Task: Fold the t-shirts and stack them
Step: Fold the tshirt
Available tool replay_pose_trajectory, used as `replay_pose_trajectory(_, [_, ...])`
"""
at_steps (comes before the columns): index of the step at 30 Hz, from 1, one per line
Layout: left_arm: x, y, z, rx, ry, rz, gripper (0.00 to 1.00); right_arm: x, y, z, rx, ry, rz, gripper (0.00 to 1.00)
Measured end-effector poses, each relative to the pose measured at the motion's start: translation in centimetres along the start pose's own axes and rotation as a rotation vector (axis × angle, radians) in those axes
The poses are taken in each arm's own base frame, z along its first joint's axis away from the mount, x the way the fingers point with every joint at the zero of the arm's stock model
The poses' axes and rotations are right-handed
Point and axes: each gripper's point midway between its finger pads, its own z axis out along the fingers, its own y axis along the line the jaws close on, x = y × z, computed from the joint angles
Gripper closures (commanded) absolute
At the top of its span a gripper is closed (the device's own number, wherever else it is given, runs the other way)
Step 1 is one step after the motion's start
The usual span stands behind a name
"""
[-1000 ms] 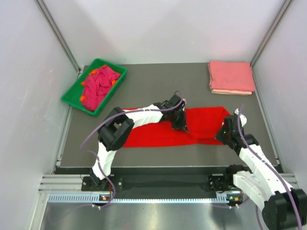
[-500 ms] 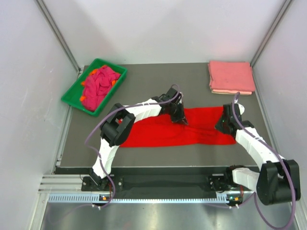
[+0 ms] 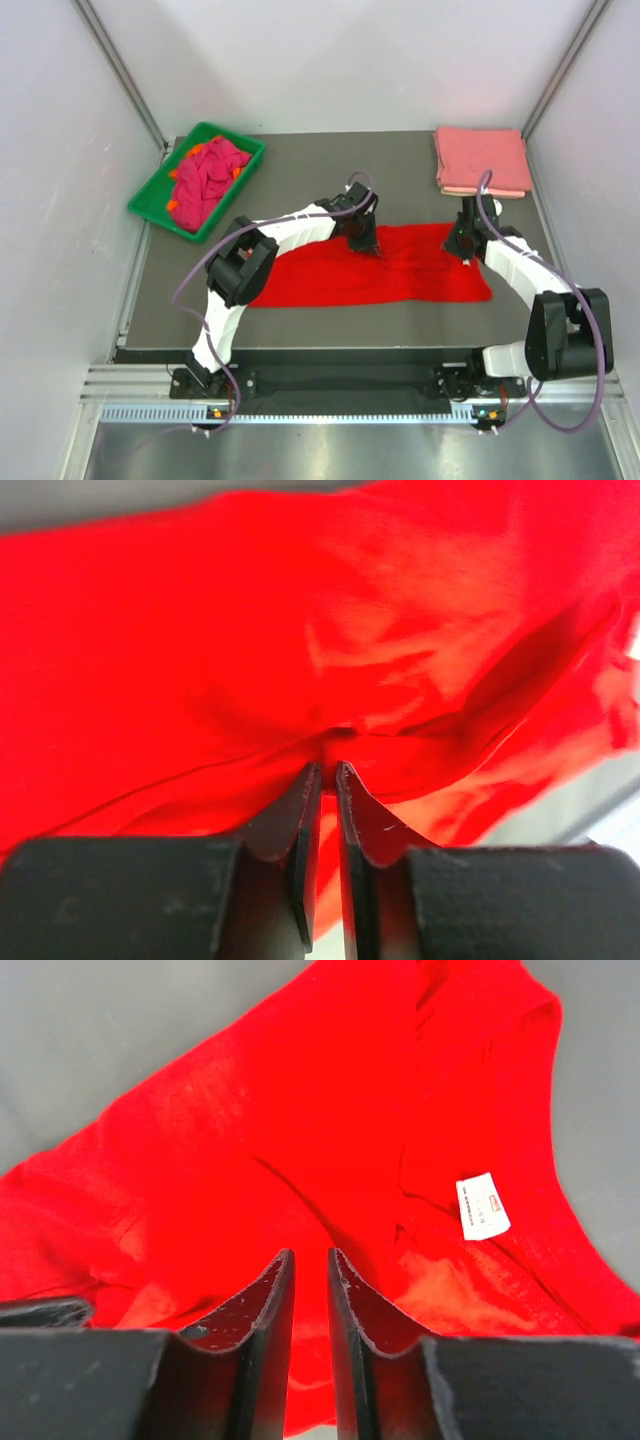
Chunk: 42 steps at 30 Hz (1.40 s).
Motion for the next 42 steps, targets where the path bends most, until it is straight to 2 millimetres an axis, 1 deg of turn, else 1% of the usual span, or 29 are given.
replay_pose_trajectory(2, [-0.4,0.7,-0.5,-0.043,-0.023,0.016,0.81,0.1,-0.1,0.3,0.008,0.012,-0.003,0.78])
replay_pose_trajectory(5, [-1.1,1.0,-1.6,-0.08,-0.057,0.046,0.79,0.0,-0.1,0.1,0.015,0.019,-0.005,0.77])
replay_pose_trajectory(7, [-1.5,1.0,-2.4,-0.087,-0.076,0.066,0.77,-0.8,0.2,-0.2,0.012,0.009,-0.007,0.78])
replay_pose_trajectory(9, [-1.9,0.7,-3.1,-0.081,-0.092,0.092,0.76,-1.5,0.3,-0.5,0.011,-0.003,-0.007,0.78])
replay_pose_trajectory(11, [-2.2,0.5,-3.6,-0.075,-0.1,0.115,0.76,-2.7,0.3,-0.7,0.01,-0.023,-0.006,0.76])
replay_pose_trajectory(12, [-2.4,0.5,-3.8,-0.074,-0.104,0.122,0.76,-3.5,0.3,-0.8,0.009,-0.031,-0.005,0.73])
replay_pose_trajectory(15, [-2.7,0.8,-4.0,-0.068,-0.1,0.134,0.76,-5.9,0.6,0.0,0.002,-0.042,-0.018,0.72])
replay_pose_trajectory(17, [-3.1,1.3,-4.1,-0.064,-0.092,0.13,0.76,-6.8,0.6,0.9,-0.001,-0.034,-0.027,0.74])
replay_pose_trajectory(18, [-3.4,1.7,-4.3,-0.062,-0.093,0.124,0.76,-7.1,0.6,1.4,-0.003,-0.023,-0.031,0.78])
replay_pose_trajectory(20, [-4.5,2.8,-4.6,-0.062,-0.096,0.106,0.76,-7.7,0.6,2.5,-0.006,0.002,-0.036,0.8])
replay_pose_trajectory(22, [-5.9,4.5,-5.1,-0.072,-0.108,0.078,0.76,-8.2,0.8,3.9,-0.004,0.027,-0.041,0.81])
replay_pose_trajectory(24, [-7.4,6.8,-5.4,-0.1,-0.119,0.044,0.76,-8.3,0.8,5.2,0.0,0.049,-0.044,0.8])
replay_pose_trajectory(26, [-8.3,9.4,-5.6,-0.135,-0.119,0.008,0.76,-7.7,0.2,6.3,0.016,0.075,-0.043,0.79])
replay_pose_trajectory(28, [-8.6,12.0,-5.6,-0.171,-0.115,-0.031,0.76,-7.0,-1.0,7.2,0.047,0.096,-0.033,0.8])
replay_pose_trajectory(30, [-8.0,14.6,-5.5,-0.211,-0.095,-0.07,0.76,-6.5,-2.3,7.7,0.075,0.112,-0.021,0.82])
replay_pose_trajectory(31, [-7.4,15.5,-5.4,-0.229,-0.082,-0.088,0.76,-6.1,-3.0,8.1,0.091,0.12,-0.014,0.84])
replay_pose_trajectory(33, [-7.5,15.8,-5.4,-0.227,-0.084,-0.095,0.76,-5.8,-4.0,8.7,0.115,0.128,-0.005,0.86])
replay_pose_trajectory(42, [-7.7,16.1,-5.7,-0.284,-0.109,-0.054,0.76,-6.7,-4.9,8.9,0.157,0.086,-0.035,0.82])
